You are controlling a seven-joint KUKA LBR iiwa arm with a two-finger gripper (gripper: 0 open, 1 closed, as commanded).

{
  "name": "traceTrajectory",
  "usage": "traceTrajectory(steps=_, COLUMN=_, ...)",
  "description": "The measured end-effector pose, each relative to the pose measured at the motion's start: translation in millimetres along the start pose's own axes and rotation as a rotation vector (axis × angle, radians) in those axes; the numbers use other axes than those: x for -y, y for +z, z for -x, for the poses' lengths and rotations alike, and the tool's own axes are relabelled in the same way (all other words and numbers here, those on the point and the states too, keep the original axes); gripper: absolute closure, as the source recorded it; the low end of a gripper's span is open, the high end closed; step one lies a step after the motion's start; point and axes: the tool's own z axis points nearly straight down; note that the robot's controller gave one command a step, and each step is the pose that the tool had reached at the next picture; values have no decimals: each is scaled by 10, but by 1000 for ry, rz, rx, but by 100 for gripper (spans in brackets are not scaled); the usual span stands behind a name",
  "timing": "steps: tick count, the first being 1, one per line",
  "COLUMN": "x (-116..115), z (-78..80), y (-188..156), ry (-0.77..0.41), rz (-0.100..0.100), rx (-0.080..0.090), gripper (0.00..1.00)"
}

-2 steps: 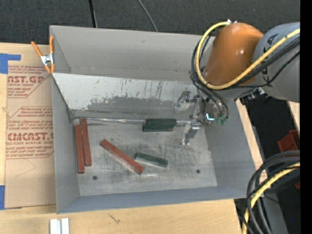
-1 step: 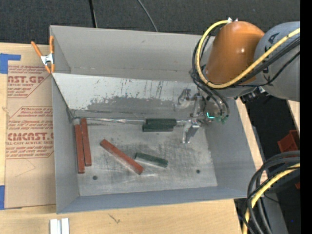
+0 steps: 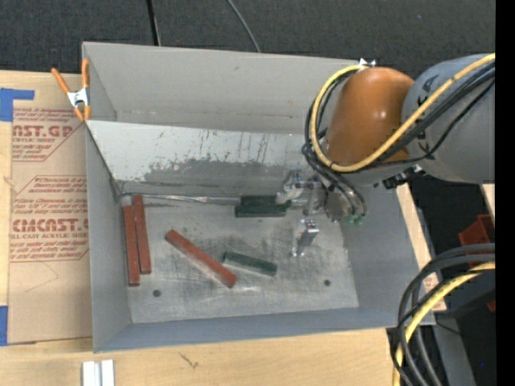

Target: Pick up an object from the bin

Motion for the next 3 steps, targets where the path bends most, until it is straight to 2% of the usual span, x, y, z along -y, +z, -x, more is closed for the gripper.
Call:
traceTrajectory(steps=1, x=-135, z=94, y=587, ry=-43, rz=0, rx=-1, gripper=0)
traceTrajectory(steps=2, x=-261, z=-342, y=839, ry=-216, rz=-3, rx=17, gripper=100)
traceTrajectory(steps=3, x=-270, z=-383, y=887, ry=-217, rz=0, rx=7, gripper=0)
